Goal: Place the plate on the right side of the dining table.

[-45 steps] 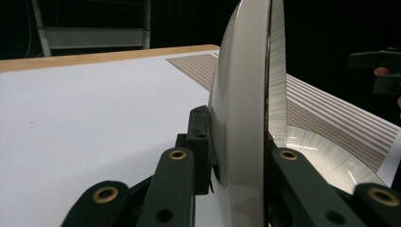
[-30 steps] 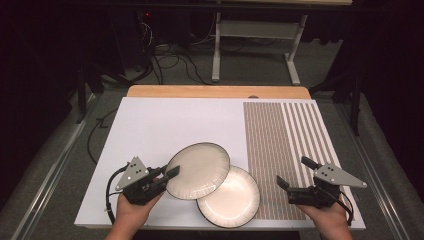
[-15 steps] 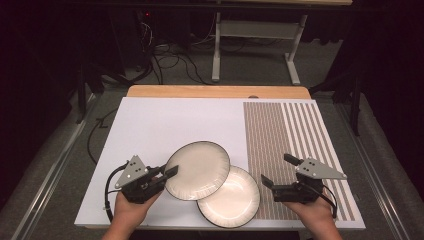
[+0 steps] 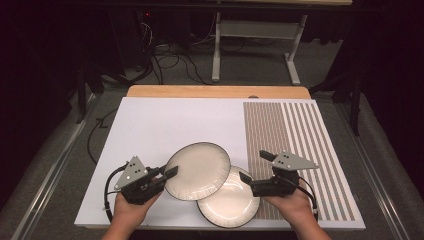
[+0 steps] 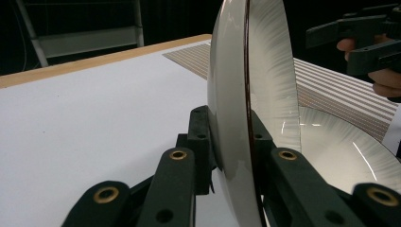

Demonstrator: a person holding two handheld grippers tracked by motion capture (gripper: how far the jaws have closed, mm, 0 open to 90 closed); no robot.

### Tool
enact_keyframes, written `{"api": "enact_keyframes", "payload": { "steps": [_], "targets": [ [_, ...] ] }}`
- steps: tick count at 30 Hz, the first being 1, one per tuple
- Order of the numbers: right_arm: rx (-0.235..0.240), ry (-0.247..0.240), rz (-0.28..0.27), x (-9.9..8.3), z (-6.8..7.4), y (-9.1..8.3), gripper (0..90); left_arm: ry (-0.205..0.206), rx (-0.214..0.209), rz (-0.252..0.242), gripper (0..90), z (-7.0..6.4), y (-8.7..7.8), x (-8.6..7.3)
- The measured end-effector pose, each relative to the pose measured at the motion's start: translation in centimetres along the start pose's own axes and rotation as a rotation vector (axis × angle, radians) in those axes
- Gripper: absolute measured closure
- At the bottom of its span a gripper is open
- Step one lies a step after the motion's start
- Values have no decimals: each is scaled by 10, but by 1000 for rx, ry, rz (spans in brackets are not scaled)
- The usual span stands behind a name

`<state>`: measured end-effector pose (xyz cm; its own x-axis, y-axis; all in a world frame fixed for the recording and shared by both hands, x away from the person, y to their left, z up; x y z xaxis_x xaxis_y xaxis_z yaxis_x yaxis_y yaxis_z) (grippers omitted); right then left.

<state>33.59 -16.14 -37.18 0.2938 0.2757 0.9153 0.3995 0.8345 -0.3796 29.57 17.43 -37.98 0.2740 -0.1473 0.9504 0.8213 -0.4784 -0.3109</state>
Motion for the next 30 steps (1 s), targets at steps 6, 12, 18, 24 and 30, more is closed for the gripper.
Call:
{"api": "enact_keyframes", "payload": {
  "steps": [6, 12, 18, 24, 30],
  "targets": [
    [41, -4, 11, 7, 5, 19, 82, 12, 1, -4, 783, 0, -1, 0],
    [91, 16, 24, 12, 11, 34, 146, 14, -4, -10, 784, -1, -1, 0],
    [117, 57, 36, 10, 10, 44, 324, 23, -2, -19, 784, -2, -2, 0],
    [162, 88, 108, 1, 14, 59, 511, 20, -13, -23, 786, -1, -1, 0],
    [178, 114, 137, -5, 16, 63, 613, 35, -17, -31, 784, -2, 0, -1]
  ]
}}
Point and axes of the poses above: each handheld gripper's, and its own axes: y roughly forward along the jaws, x roughly out of its top, z roughly to its left, the point moved 3 cm from there along y, roughly forward along the jaws, and after that the axes turned 14 degrees about x, right-handed, at the moved point
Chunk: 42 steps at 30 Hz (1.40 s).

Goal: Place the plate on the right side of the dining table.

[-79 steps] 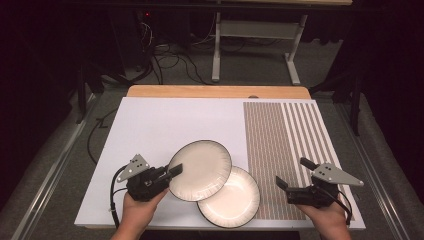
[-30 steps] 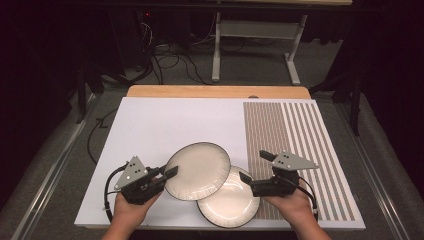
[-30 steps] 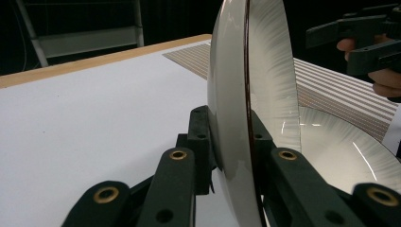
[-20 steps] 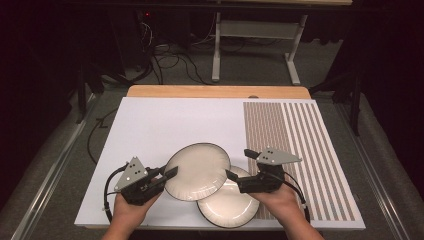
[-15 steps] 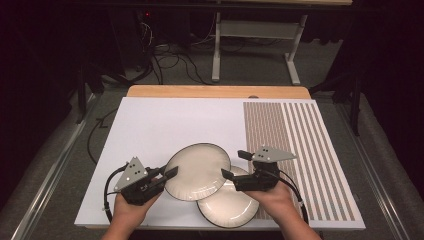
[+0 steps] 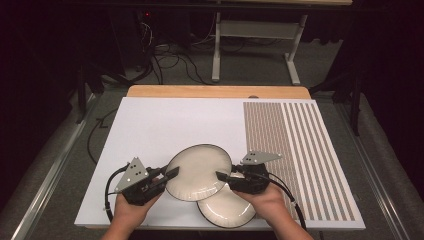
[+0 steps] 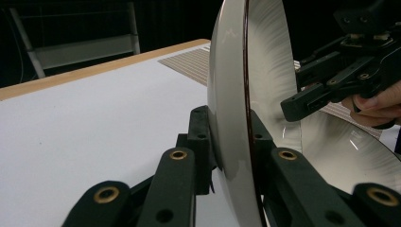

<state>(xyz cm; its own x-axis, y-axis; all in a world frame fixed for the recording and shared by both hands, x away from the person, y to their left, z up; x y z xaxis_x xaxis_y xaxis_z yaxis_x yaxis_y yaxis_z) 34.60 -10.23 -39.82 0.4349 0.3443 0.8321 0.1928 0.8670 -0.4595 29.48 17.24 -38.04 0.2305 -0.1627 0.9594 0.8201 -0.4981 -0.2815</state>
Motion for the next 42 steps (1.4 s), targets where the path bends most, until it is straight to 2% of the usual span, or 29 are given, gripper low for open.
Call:
{"api": "enact_keyframes", "payload": {
  "steps": [5, 8, 11, 13, 16, 18, 21, 27, 31, 34, 42],
  "targets": [
    [5, 41, -18, -4, -4, 0, 726, -1, 3, 0, 783, -1, 0, 0],
    [4, 59, -26, -5, -7, -2, 788, -22, 0, 7, 784, -1, 0, -1],
    [31, 93, -40, -5, -9, -3, 814, -57, -6, 26, 791, 0, 0, 0],
    [37, 92, -42, -5, -9, -4, 826, -92, -11, 36, 798, 1, -1, 1],
    [56, 93, -64, -3, -7, -8, 847, -115, 0, 35, 804, 1, -2, 4],
    [49, 78, -74, -1, -4, -11, 850, -98, 6, 36, 804, -1, -3, 5],
    [34, 58, -76, 1, -3, -17, 852, -96, 9, 33, 802, -4, -1, 10],
    [17, 34, -115, 8, -5, -35, 861, -120, -9, 20, 796, -8, 10, 21],
    [-6, 29, -124, 9, -7, -45, 861, -99, -20, 25, 795, -15, 18, 27],
    [-20, 20, -130, 8, -11, -56, 861, -54, -20, 50, 797, -22, 26, 35],
    [-66, 7, -158, 7, -19, -84, 863, -40, -47, 68, 797, -36, 47, 48]
  ]
}}
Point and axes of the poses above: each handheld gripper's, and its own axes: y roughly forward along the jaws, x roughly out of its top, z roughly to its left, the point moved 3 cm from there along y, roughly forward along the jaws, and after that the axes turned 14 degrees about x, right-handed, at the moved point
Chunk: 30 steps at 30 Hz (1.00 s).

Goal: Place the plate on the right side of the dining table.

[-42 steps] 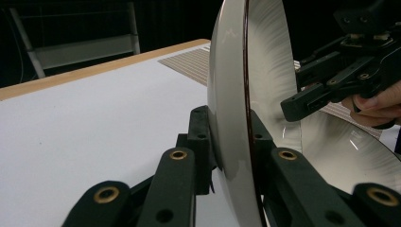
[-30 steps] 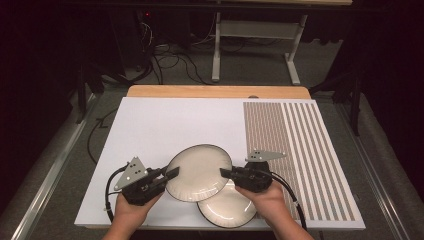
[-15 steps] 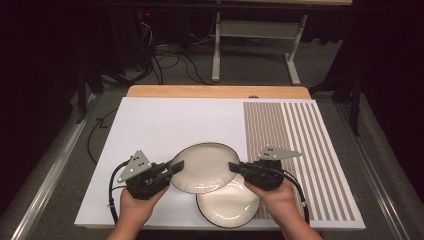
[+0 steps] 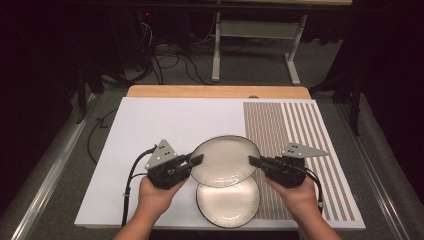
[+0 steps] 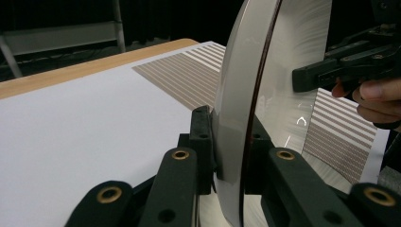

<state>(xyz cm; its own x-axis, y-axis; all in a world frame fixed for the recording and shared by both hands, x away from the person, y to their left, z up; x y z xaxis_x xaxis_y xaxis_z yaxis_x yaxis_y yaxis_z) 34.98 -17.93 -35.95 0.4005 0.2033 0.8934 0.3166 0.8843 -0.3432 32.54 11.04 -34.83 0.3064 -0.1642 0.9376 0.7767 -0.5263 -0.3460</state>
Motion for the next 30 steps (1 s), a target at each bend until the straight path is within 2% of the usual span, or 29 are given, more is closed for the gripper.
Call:
{"api": "enact_keyframes", "payload": {
  "steps": [12, 21, 30],
  "targets": [
    [-63, 6, -32, -2, -18, -37, 865, -4, -51, 28, 796, -23, 36, 14],
    [-108, 19, -55, -8, -31, -64, 865, 12, -73, 45, 793, -43, 62, 23],
    [-157, 50, -71, -17, -45, -89, 866, 25, -100, 88, 789, -61, 91, 29]
  ]
}}
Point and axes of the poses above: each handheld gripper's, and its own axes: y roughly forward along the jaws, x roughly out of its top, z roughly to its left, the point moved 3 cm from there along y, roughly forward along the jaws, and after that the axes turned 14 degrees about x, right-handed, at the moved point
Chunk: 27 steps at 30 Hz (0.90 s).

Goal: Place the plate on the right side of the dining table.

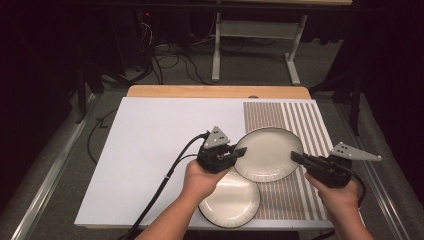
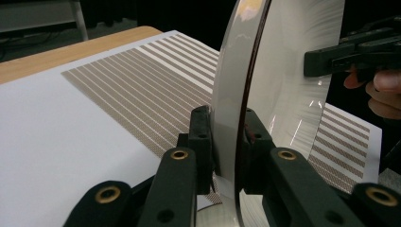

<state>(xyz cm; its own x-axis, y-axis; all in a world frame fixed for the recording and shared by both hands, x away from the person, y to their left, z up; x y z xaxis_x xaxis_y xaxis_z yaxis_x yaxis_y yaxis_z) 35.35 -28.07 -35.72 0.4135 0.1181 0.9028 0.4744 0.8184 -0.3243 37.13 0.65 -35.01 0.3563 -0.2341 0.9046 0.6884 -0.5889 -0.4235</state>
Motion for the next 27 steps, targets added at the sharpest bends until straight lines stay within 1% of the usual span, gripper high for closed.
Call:
{"api": "enact_keyframes", "payload": {
  "steps": [5, 8, 10, 13, 15, 21, 24, 25, 27],
  "targets": [
    [-31, 14, -6, -3, -8, -12, 866, 16, -9, 18, 783, -8, 15, 5],
    [-51, 15, -15, -7, -13, -18, 866, 27, -8, 27, 778, -13, 24, 7],
    [-61, 18, -18, -9, -15, -21, 867, 30, -12, 30, 776, -16, 29, 7],
    [-69, 37, -28, -12, -19, -27, 867, 36, -19, 41, 775, -20, 37, 8],
    [-78, 38, -29, -15, -22, -30, 867, 42, -20, 49, 773, -22, 42, 9],
    [-113, 43, -42, -18, -30, -38, 867, 26, -25, 54, 762, -28, 58, 11],
    [-128, 53, -46, -20, -34, -41, 868, 18, -26, 65, 759, -30, 65, 11],
    [-129, 65, -48, -21, -35, -41, 867, 16, -26, 69, 758, -31, 67, 11],
    [-134, 66, -47, -23, -38, -42, 867, 8, -28, 79, 756, -31, 71, 9]
  ]
}}
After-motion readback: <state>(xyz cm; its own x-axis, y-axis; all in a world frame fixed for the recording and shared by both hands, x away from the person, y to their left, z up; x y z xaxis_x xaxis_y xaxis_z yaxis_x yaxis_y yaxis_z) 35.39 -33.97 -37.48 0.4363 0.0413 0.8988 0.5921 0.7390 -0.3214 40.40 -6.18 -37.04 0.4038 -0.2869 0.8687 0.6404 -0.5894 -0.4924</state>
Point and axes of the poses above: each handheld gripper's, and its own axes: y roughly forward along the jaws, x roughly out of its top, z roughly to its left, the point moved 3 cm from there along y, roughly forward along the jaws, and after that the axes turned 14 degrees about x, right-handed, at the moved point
